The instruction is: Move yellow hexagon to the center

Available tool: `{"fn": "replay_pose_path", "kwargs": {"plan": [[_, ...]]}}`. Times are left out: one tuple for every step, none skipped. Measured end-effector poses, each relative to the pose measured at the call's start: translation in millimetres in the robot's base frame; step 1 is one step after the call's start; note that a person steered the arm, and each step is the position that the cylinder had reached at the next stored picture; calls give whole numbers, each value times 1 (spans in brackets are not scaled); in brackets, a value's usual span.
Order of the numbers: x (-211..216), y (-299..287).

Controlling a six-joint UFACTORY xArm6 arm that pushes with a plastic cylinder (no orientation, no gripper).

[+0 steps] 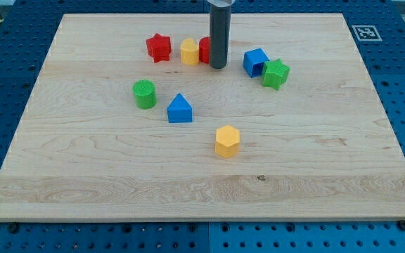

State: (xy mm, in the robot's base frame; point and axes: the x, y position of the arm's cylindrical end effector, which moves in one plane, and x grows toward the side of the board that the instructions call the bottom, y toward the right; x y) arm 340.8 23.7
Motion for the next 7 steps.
{"fn": "replay_pose_path", "kwargs": {"plan": [[7, 0], [50, 12], [97, 48], [149, 81], [208, 81], [228, 35], [228, -14]]}}
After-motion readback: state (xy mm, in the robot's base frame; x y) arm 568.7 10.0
